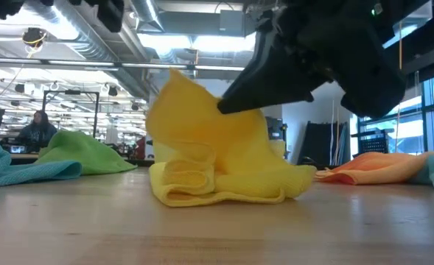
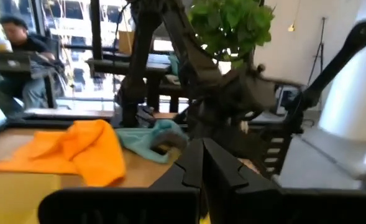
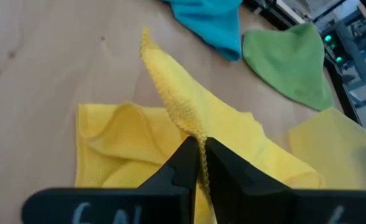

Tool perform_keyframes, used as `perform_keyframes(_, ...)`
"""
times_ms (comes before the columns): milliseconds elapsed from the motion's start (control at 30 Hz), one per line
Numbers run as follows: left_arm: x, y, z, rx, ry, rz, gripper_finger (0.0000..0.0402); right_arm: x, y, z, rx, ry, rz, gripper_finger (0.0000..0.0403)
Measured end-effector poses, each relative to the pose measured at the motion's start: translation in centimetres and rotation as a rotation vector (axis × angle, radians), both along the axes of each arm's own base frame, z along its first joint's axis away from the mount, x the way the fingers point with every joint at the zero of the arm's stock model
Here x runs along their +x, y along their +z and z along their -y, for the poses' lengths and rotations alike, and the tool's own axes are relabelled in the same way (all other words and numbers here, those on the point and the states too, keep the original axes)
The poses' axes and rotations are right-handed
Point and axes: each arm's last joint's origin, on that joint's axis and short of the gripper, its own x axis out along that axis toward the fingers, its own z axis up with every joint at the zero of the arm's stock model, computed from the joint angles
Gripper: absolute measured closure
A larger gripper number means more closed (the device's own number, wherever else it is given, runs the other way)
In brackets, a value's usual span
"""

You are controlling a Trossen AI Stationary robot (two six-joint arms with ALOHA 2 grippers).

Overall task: Fold microfiber towels
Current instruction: Fold the yellow towel

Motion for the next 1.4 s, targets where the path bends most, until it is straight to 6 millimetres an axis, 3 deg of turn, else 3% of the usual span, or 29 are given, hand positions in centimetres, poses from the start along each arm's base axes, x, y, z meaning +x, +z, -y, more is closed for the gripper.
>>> perform_keyframes(200, 2.7, 0.6, 3.5, 0.028, -0.011, -0.016, 0.0402, 0.0, 0.1, 0.1, 0.027, -0.021, 0.007, 0.0367)
perform_keyframes(400, 4.1, -1.3, 5.6, 0.142, 0.013, -0.091, 0.0402, -0.3, 1.8, 0.3, 0.112, -0.064, 0.064, 0.0367)
perform_keyframes(667, 4.8, -3.0, 6.0, 0.266, 0.014, -0.126, 0.0393, -1.0, 4.4, 0.9, 0.196, -0.114, 0.11, 0.0368)
perform_keyframes(900, 6.1, -4.3, 6.0, 0.297, 0.019, -0.176, 0.0336, -1.1, 3.9, 1.9, 0.174, -0.159, 0.047, 0.0368)
perform_keyframes(1100, 8.0, -4.2, 7.3, 0.365, -0.01, -0.209, 0.0281, -1.0, 3.7, 2.7, 0.157, -0.199, 0.04, 0.0368)
perform_keyframes(1400, 9.1, -4.3, 7.2, 0.428, 0.211, -0.362, 0.0264, -1.0, 3.7, 2.7, 0.157, -0.204, 0.038, 0.0368)
